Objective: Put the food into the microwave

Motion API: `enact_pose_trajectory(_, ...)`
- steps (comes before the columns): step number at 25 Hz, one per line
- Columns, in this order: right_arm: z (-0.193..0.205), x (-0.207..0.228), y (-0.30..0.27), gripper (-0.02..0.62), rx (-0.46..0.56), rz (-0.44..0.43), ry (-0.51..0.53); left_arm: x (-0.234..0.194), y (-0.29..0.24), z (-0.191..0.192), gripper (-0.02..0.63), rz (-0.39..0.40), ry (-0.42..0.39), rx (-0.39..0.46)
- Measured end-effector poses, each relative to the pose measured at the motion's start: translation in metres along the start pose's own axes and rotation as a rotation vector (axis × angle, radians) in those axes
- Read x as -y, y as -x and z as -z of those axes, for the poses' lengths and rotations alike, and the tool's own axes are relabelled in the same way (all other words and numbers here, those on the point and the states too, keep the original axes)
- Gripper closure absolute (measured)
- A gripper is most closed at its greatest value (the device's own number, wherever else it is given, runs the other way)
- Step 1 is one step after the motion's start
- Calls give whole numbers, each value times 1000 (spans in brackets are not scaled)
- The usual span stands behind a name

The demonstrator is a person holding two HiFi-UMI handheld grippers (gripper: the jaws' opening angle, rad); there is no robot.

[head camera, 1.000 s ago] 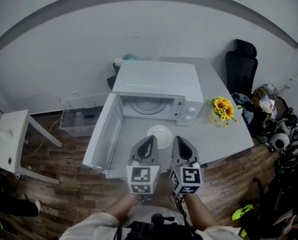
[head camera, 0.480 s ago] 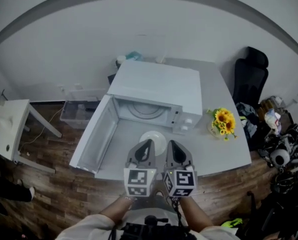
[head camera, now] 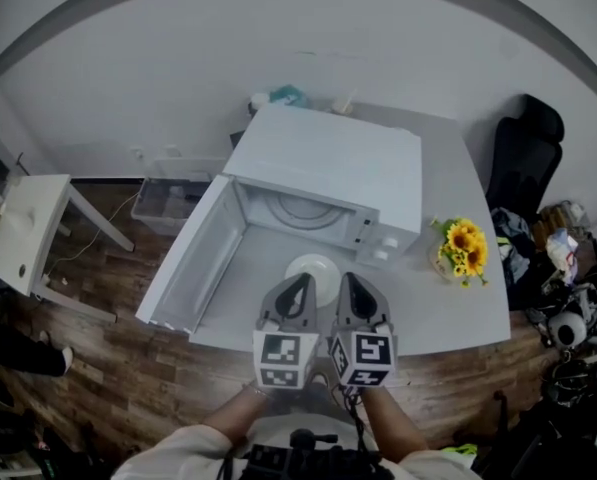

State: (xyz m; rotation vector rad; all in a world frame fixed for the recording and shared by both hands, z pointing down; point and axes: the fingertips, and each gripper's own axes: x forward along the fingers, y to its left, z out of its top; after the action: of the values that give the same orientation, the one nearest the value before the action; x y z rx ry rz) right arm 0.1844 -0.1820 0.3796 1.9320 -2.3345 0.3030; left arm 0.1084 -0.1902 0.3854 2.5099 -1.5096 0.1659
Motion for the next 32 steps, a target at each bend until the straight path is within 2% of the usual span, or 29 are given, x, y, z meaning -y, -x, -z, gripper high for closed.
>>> enact_pose_trajectory(3, 7, 0, -9, 558, -21, 0, -3, -8, -3, 8, 601, -7, 5, -21)
enact_pose_trajectory(5, 14, -1, -15, 477, -39, -12, -14, -15, -6, 14, 601, -13, 16, -38)
enact_pose_trajectory(7, 22, 0, -20, 477, -58, -12, -21, -21, -10, 22, 578, -10, 37, -54)
enact_pose_trajectory(8, 26, 1, -22, 477, -68, -10, -24, -24, -12, 27, 527, -7, 50, -63)
enact_pose_trajectory(9, 31, 3, -24, 464, -78, -8, -27, -26, -14, 33, 506, -5, 61, -75)
enact_pose_trajectory(15, 65, 17, -39, 433, -148, 17, -46, -43, -31, 73, 485, -30, 91, -144)
enact_pose_trajectory(24, 128, 40, -67, 433, -253, 81, -75, -67, -60, 142, 485, -78, 127, -283)
enact_pose_trajectory(32, 165, 47, -84, 433, -319, 106, -102, -81, -74, 175, 485, -132, 151, -343)
